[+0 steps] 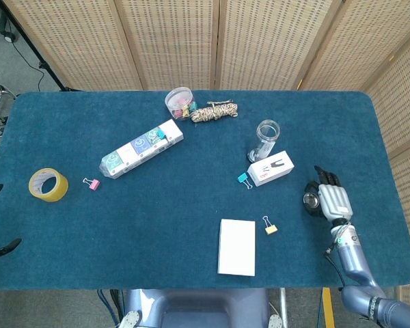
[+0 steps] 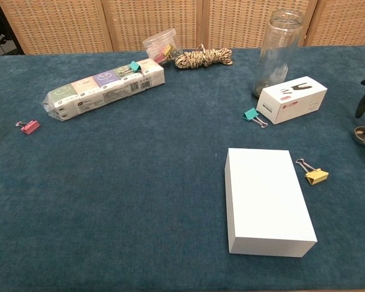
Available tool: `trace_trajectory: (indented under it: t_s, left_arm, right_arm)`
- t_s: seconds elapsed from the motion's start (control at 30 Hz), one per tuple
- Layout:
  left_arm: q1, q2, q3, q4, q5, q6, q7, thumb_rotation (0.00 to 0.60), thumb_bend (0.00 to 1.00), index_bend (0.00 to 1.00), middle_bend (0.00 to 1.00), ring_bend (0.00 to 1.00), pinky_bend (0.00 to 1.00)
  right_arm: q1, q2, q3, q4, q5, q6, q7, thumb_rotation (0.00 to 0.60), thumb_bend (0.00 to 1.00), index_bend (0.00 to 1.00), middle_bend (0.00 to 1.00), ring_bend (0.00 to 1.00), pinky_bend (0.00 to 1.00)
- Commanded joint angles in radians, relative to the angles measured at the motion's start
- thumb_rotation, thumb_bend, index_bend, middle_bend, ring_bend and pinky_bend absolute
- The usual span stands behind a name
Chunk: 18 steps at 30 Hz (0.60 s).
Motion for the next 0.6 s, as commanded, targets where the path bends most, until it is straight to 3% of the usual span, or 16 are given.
trace_trajectory:
  t_s: [0.03, 0.6]
  left_arm:
    - [-0.001, -0.001, 0.0, -0.001, 0.0, -0.002, 0.002, 0.6, 0.13, 0.0, 0.0, 0.0, 0.0]
    - [-0.005, 0.002, 0.001, -0.003, -0.001, -0.011, -0.004, 0.6, 0.13, 0.0, 0.0, 0.0, 0.0]
  right_arm:
    - [0.005, -0.009, -0.002, 0.016, 0.001, -0.008, 0.009, 0.6, 0.37, 0.41, 0.0, 0.0, 0.0]
    - [0.02, -0.051, -0.002, 0.089, 0.026, -0.038, 0.018, 0.6, 0.42, 0.49, 0.0, 0.0, 0.0]
